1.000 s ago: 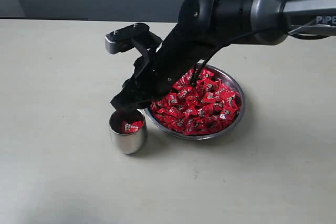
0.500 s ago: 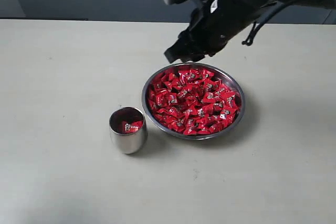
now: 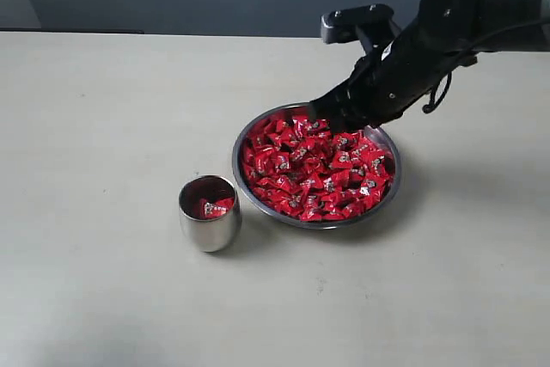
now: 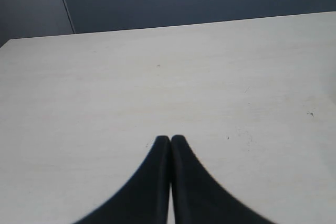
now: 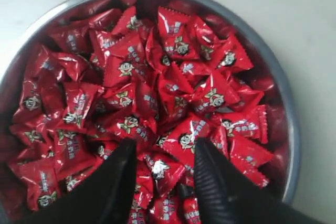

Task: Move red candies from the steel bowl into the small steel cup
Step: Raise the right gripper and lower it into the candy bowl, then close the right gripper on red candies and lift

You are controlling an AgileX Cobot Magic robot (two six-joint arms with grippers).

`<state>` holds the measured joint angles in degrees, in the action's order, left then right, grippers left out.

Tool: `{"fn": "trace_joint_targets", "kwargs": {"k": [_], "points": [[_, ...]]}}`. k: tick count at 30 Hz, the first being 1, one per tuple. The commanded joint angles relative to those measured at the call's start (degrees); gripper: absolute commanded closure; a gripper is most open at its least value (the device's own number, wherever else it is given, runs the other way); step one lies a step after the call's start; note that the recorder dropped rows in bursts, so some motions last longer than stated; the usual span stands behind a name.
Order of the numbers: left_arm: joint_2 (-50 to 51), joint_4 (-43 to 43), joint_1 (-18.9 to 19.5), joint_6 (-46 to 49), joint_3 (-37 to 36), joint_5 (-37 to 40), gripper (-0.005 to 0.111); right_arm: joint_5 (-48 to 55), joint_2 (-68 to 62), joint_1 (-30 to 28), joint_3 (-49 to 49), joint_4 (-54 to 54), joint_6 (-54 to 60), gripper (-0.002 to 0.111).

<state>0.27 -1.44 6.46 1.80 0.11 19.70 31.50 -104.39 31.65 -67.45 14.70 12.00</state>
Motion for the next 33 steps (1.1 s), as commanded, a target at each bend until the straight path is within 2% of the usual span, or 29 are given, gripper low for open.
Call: {"fn": "trace_joint_targets", "kwargs": {"k": [1, 9, 13, 21, 23, 26, 33], "points": [[-0.27, -0.11, -0.28, -0.11, -0.11, -0.55, 0.106, 0.17, -4.22, -0.33, 0.32, 1.27, -0.13, 0.072], [-0.27, -0.11, -0.28, -0.11, -0.11, -0.55, 0.106, 1.37, -8.62, -0.23, 0.32, 4.33, 1.16, 0.072], [-0.27, -0.11, -0.28, -0.11, -0.11, -0.55, 0.106, 2.22, -9.19, -0.23, 0.32, 10.22, 6.56, 0.072], [-0.27, -0.11, -0.28, -0.11, -0.11, -0.55, 0.106, 3.7, -9.19, -0.23, 0.32, 9.95, 6.44, 0.072], [-0.27, -0.11, -0.28, -0.11, -0.11, -0.55, 0.106, 3.92, -9.19, -0.23, 0.32, 9.95, 6.44, 0.082], [-0.27, -0.11, -0.28, -0.11, -0.11, -0.55, 0.106, 3.71, -9.19, -0.23, 0.32, 9.95, 6.44, 0.109], [-0.27, -0.11, -0.28, -0.11, -0.11, -0.55, 0.106, 3.71, -8.69, -0.23, 0.32, 9.84, 6.44, 0.109]]}}
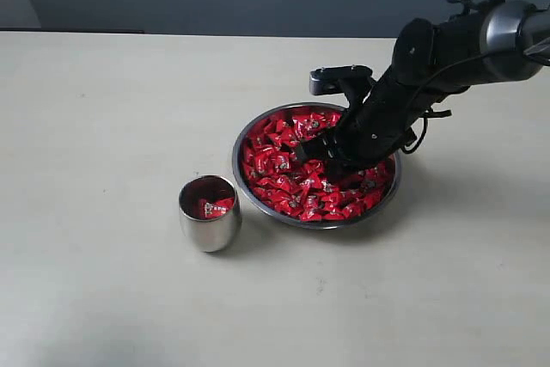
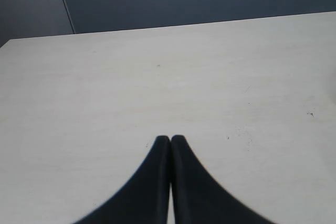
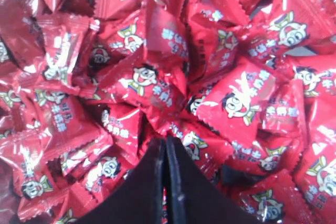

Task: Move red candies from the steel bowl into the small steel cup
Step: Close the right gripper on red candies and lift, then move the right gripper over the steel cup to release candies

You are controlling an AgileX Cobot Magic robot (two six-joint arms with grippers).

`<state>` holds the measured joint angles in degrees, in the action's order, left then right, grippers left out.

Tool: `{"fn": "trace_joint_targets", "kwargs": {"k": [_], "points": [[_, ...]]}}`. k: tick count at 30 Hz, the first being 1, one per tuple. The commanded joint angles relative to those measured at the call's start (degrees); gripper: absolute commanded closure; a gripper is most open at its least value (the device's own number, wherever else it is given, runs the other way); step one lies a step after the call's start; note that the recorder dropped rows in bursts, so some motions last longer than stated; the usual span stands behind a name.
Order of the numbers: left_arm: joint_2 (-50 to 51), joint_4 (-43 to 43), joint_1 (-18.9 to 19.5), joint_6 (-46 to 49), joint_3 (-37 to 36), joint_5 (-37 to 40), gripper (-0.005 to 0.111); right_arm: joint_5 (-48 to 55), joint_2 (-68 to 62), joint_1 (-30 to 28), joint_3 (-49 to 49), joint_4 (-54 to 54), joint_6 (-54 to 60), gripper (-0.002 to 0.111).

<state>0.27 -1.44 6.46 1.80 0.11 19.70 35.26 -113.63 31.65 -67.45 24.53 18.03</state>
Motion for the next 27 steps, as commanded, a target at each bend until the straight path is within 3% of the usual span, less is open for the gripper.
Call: {"fn": "trace_joint_targets", "kwargs": {"k": [1, 17, 23, 27], "points": [[-0.27, -0.11, -0.28, -0.11, -0.11, -0.55, 0.106, -0.05, 1.12, -0.23, 0.32, 0.0, 0.41, 0.109], [-0.27, -0.11, -0.28, -0.11, -0.11, -0.55, 0.106, -1.11, 11.64, -0.23, 0.17, -2.94, -2.06, 0.109], [-0.27, -0.11, -0.28, -0.11, -0.11, -0.55, 0.106, 0.98, 15.54, 0.2, 0.17, 11.15, 8.15, 0.109], [-0.27, -0.11, -0.28, -0.11, -0.11, -0.55, 0.106, 2.52, 16.1, 3.65, -0.07, 19.8, 16.37, 0.109]]}}
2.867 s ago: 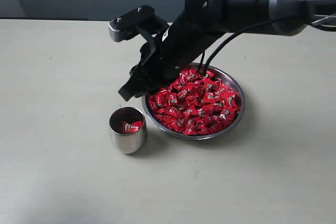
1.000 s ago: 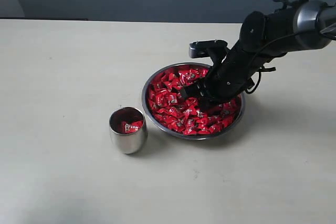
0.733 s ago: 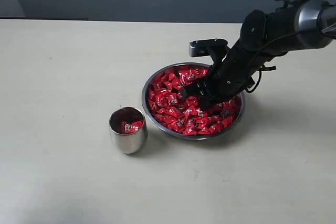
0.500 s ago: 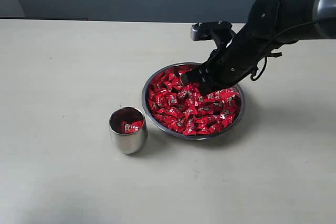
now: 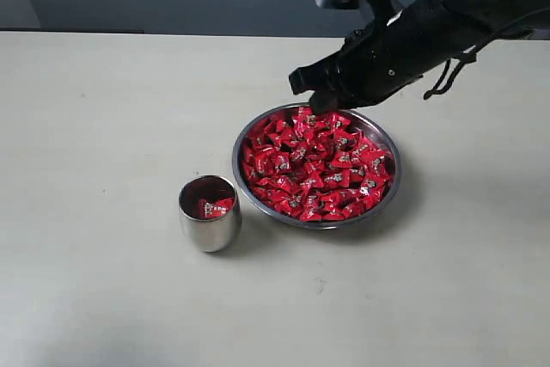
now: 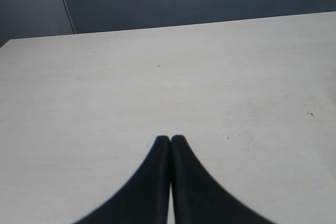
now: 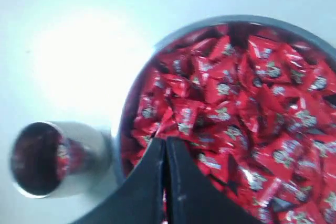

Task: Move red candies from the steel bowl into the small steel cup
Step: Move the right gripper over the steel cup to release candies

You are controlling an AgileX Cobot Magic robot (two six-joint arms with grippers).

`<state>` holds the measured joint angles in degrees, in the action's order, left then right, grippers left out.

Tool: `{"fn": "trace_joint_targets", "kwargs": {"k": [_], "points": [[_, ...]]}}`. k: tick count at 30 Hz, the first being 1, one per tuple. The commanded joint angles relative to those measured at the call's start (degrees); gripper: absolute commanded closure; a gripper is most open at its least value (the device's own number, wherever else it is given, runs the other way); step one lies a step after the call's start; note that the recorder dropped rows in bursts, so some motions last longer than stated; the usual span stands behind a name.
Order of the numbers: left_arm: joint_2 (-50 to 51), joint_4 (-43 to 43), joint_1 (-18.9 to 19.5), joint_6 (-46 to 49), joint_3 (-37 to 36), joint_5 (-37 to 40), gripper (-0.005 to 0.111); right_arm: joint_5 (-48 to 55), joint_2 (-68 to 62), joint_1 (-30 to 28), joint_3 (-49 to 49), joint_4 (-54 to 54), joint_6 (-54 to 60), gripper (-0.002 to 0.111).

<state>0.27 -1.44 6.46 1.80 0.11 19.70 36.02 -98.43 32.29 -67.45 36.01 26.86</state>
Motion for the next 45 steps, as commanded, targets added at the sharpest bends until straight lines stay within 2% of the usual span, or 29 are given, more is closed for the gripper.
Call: {"fn": "trace_joint_targets", "kwargs": {"k": [1, 7, 11, 20, 40, 42, 45], "points": [[-0.27, -0.11, -0.28, -0.11, -0.11, -0.55, 0.106, 1.76, 0.71, 4.12, -0.32, 8.43, 7.77, 0.109], [-0.27, -0.11, -0.28, -0.11, -0.11, -0.55, 0.106, -1.63, -1.29, 11.49, -0.31, 8.01, 9.14, 0.109], [-0.27, -0.11, -0.28, -0.11, -0.11, -0.55, 0.106, -3.2, -3.36, 13.85, -0.31, 8.01, 9.14, 0.109], [-0.27, -0.11, -0.28, -0.11, -0.11, -0.55, 0.106, -5.81, -7.55, 14.87, -0.31, 8.15, 9.37, 0.109], [-0.27, -0.11, -0.28, -0.11, -0.11, -0.55, 0.106, -8.48, -8.16, 17.18, -0.31, 8.99, 11.06, 0.109], [-0.27, -0.11, -0.28, -0.11, -0.11, -0.55, 0.106, -7.76, -8.16, 17.18, -0.31, 8.24, 11.06, 0.106], [-0.27, -0.11, -0.28, -0.11, -0.11, -0.55, 0.106, -6.52, -8.16, 17.18, -0.31, 8.0, 11.06, 0.088]]}}
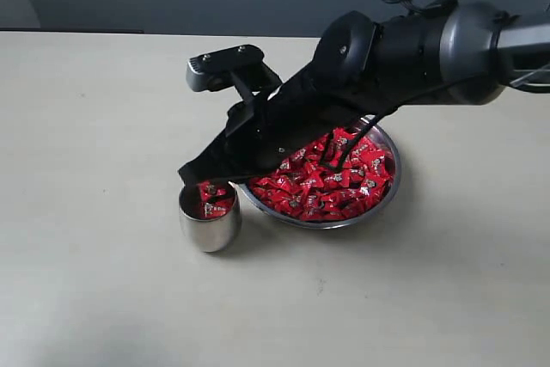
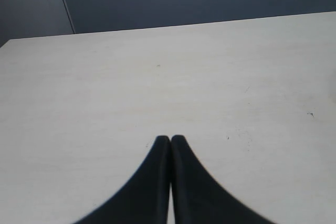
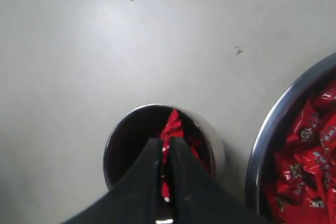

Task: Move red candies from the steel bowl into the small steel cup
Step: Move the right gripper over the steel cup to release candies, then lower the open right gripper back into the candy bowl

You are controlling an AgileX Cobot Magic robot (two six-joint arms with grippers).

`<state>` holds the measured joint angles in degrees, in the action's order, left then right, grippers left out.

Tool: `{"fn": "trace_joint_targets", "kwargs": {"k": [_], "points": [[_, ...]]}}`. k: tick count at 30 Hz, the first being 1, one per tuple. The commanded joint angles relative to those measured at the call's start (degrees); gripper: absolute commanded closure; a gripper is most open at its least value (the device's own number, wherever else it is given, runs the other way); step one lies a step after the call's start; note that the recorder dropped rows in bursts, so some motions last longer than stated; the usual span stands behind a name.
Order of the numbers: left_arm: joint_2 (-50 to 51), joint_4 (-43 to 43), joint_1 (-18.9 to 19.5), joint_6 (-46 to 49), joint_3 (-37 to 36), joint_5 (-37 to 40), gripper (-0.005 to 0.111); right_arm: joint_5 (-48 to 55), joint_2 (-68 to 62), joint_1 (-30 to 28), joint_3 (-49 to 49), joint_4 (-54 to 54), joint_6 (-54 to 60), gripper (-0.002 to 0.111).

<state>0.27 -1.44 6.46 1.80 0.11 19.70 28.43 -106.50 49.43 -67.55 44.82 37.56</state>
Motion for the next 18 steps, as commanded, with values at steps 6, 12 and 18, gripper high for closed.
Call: {"fn": "trace_joint_targets", "kwargs": {"k": [6, 12, 18], "points": [[-0.27, -0.11, -0.28, -0.11, -0.11, -0.55, 0.106, 1.34, -0.09, 0.04, -0.21, -0.81, 0.35, 0.071], [-0.27, -0.11, -0.28, -0.11, -0.11, -0.55, 0.106, -1.22, 3.72, -1.3, -0.21, -5.26, 0.35, 0.077], [-0.27, -0.11, -0.28, -0.11, -0.11, -0.55, 0.106, -2.07, 9.91, -8.72, -0.21, -10.05, -3.8, 0.077]]}}
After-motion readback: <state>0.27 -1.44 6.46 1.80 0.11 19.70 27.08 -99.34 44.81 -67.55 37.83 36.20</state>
